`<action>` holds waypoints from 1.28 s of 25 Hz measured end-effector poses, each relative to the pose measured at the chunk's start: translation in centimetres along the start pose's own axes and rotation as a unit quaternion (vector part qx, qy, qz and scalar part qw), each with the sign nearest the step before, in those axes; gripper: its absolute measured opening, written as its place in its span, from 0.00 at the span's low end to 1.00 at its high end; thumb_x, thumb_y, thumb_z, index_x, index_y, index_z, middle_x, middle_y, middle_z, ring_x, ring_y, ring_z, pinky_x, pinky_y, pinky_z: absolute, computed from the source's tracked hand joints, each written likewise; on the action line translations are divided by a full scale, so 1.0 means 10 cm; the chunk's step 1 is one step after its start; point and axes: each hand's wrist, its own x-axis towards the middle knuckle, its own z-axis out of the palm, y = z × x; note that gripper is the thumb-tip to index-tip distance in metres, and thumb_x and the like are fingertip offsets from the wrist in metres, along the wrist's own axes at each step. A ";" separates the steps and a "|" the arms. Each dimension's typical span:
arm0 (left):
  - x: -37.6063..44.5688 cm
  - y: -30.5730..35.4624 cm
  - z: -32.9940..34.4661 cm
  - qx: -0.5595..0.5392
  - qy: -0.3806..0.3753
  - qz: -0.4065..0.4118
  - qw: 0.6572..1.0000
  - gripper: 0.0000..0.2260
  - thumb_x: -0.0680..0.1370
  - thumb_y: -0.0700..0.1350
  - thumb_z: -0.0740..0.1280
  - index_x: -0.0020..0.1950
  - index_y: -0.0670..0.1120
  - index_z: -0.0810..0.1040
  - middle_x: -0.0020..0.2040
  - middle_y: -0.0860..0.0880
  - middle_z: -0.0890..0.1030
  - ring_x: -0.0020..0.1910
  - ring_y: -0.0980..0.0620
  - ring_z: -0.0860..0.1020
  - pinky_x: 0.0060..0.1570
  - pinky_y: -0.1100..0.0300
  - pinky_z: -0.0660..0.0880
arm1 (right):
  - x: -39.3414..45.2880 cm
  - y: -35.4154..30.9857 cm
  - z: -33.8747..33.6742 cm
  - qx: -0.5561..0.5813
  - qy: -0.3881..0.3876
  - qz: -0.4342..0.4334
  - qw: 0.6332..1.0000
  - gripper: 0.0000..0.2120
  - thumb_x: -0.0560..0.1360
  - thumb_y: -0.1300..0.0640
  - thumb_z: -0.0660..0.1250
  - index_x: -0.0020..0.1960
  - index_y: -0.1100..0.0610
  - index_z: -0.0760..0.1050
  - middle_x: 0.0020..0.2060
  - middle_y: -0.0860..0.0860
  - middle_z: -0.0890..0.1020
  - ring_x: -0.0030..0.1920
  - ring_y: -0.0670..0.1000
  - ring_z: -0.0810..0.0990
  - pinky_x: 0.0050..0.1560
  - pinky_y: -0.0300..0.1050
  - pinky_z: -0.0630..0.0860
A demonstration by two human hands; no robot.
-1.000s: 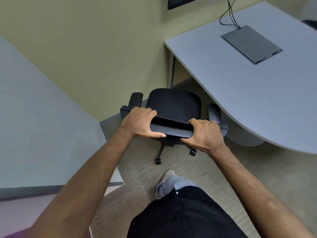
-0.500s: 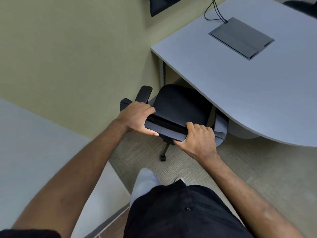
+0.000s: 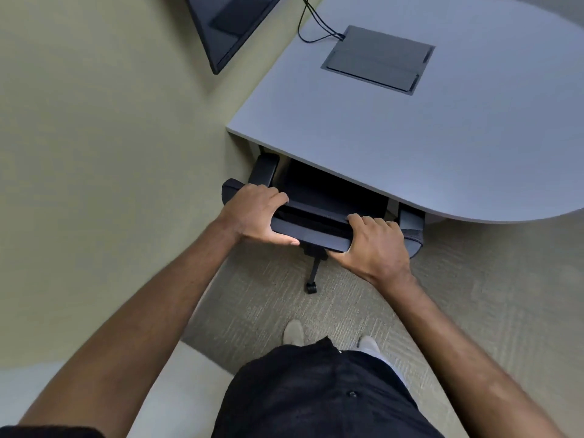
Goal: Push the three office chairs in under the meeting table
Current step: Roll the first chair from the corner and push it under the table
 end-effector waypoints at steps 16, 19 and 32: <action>1.16 -0.74 -0.08 -0.017 0.054 0.036 0.998 0.46 0.67 0.83 0.57 0.64 0.46 0.80 0.57 0.45 0.84 0.55 0.41 0.82 0.55 0.45 0.78 | 1.25 0.24 0.01 0.028 0.022 0.025 0.999 0.37 0.70 0.21 0.60 0.56 0.54 0.79 0.42 0.51 0.84 0.42 0.56 0.82 0.47 0.52 0.71; 1.24 -0.93 -0.10 -0.017 0.044 0.040 0.998 0.45 0.67 0.83 0.58 0.63 0.47 0.80 0.56 0.46 0.84 0.54 0.41 0.82 0.54 0.46 0.76 | 1.38 0.13 0.02 0.028 0.027 0.028 0.999 0.36 0.70 0.22 0.61 0.54 0.54 0.78 0.42 0.52 0.84 0.42 0.57 0.82 0.46 0.52 0.70; 1.46 -1.35 -0.18 -0.031 0.042 0.063 0.997 0.41 0.67 0.80 0.60 0.63 0.48 0.79 0.55 0.47 0.84 0.53 0.41 0.81 0.54 0.44 0.74 | 1.71 -0.14 -0.01 0.035 0.036 0.045 0.998 0.35 0.70 0.23 0.62 0.55 0.55 0.78 0.43 0.51 0.83 0.43 0.57 0.82 0.43 0.51 0.69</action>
